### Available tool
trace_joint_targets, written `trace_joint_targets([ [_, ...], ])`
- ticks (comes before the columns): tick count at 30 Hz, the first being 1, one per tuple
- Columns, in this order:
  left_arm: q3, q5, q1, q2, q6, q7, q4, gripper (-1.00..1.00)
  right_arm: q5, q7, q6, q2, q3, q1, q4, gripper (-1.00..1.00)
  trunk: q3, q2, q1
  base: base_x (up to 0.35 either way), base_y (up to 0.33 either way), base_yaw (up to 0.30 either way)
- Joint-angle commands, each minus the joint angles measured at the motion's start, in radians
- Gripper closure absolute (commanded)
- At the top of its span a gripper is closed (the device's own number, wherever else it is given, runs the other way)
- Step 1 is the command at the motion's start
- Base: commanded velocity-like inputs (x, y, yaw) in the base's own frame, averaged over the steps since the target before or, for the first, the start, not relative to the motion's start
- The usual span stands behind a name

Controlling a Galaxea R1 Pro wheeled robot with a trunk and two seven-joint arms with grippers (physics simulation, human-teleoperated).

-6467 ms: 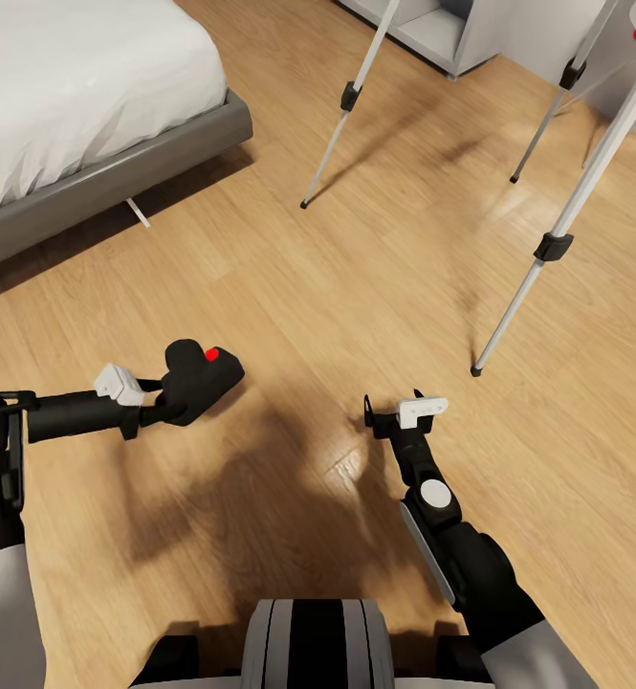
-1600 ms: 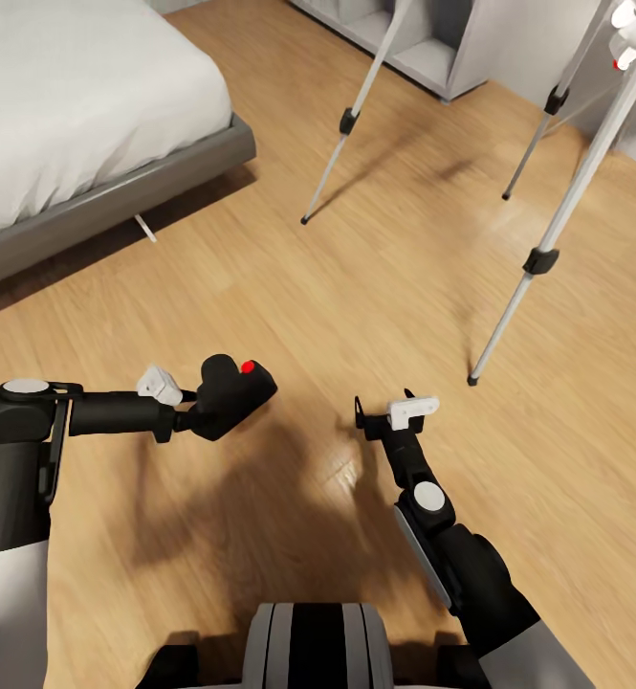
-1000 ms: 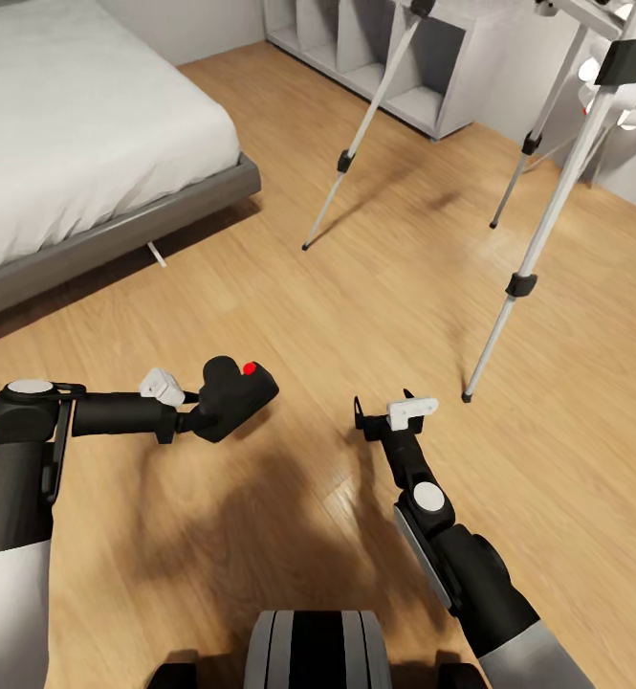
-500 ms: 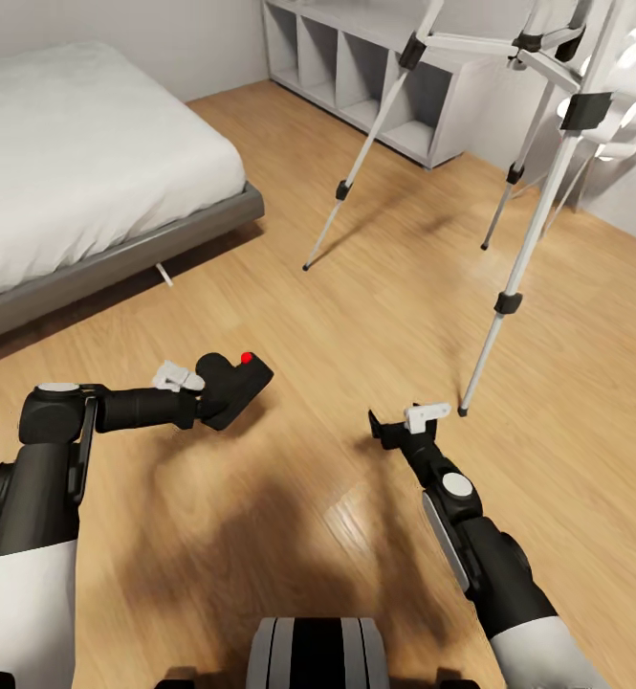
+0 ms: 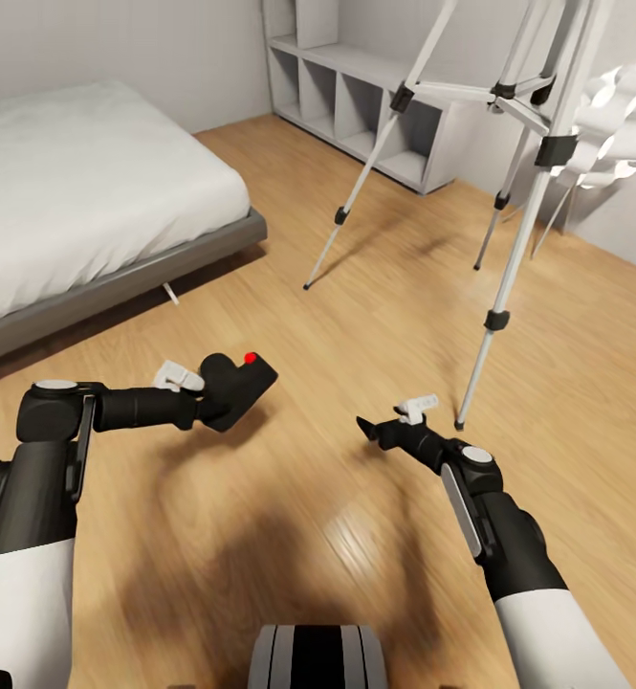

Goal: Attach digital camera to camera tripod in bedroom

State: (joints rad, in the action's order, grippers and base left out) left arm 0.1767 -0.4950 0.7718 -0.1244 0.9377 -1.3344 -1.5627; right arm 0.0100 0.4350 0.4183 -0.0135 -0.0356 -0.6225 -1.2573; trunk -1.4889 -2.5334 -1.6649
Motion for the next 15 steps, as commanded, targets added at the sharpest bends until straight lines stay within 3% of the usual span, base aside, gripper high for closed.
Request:
trace_joint_targets([
  [1,0.001,-0.011,0.001,-0.002,0.007,-0.016,-0.001,1.0,0.001,0.01,0.01,0.0,0.002,-0.001,-0.002,-1.0,0.003,0.0,0.001,0.0,0.0,0.0],
  [7,0.001,-0.011,0.0,-0.008,0.008,-0.045,-0.003,1.0,0.001,0.033,0.016,0.0,0.02,-0.003,-0.005,-1.0,0.027,0.001,0.003,0.0,0.0,0.0],
  [15,0.003,-0.009,0.0,-0.021,0.009,-0.075,-0.004,1.0,0.002,0.042,0.013,0.0,0.082,-0.003,-0.006,-1.0,0.057,0.003,0.007,0.0,0.0,0.0],
])
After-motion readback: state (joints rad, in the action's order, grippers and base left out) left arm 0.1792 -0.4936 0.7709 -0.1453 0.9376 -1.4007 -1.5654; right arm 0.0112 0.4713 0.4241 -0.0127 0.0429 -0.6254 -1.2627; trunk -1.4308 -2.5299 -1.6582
